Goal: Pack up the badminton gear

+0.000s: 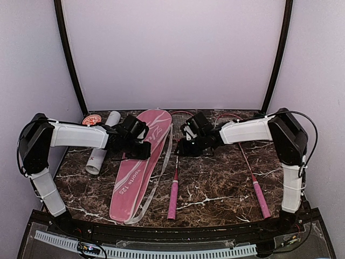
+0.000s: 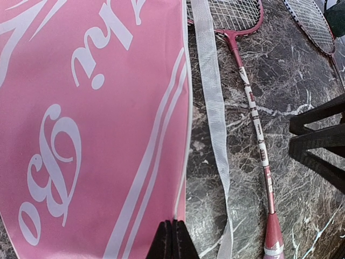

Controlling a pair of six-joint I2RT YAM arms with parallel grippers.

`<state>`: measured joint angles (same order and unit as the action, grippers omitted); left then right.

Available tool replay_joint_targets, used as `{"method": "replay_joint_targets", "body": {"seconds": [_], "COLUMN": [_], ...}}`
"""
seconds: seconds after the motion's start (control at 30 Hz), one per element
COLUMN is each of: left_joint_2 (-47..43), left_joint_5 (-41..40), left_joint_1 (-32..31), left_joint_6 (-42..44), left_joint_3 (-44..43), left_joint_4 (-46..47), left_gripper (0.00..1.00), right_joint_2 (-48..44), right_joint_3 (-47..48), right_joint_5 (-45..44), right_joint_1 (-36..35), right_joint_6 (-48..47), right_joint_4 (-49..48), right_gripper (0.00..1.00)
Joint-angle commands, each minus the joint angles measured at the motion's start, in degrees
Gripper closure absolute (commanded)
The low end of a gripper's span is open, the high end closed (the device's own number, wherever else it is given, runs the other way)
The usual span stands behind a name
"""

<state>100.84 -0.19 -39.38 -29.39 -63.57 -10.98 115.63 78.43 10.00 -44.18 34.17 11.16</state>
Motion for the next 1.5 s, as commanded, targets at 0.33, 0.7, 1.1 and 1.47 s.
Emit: {"method": "replay_joint_targets", "body": {"seconds": [0.33,0.7,1.1,1.47], "left_joint_2": [-3.44,-3.89,-6.14,-5.52], "left_joint_5": [-0.65,0.15,1.50,-3.06], "left_joint_1": [-0.11,-0.09,-0.09,-0.01], "left_joint_6": [0.29,0.04,-9.31,-11.72], "left_joint_3": [0.14,-1.33,2.45,1.74], "left_joint_4": [1.79,3.19,10.98,10.04], "left_gripper": [1.00,1.00,1.00,1.00], "right_joint_2": [12.68,4.06,-8.02,-14.80], "right_joint_3": [16.29,1.25,-18.30,-18.67], "right_joint_5": [-22.79,-20.58,-7.42,-8.89], "right_joint_1": [-4.21,0.75,9.87,10.30], "right_joint_6": [-5.24,-6.19,-9.57,-10.04], "right_joint_4": [15.30,13.21,5.84,6.53], "right_gripper": [0.63,0.78,0.88,1.00]}}
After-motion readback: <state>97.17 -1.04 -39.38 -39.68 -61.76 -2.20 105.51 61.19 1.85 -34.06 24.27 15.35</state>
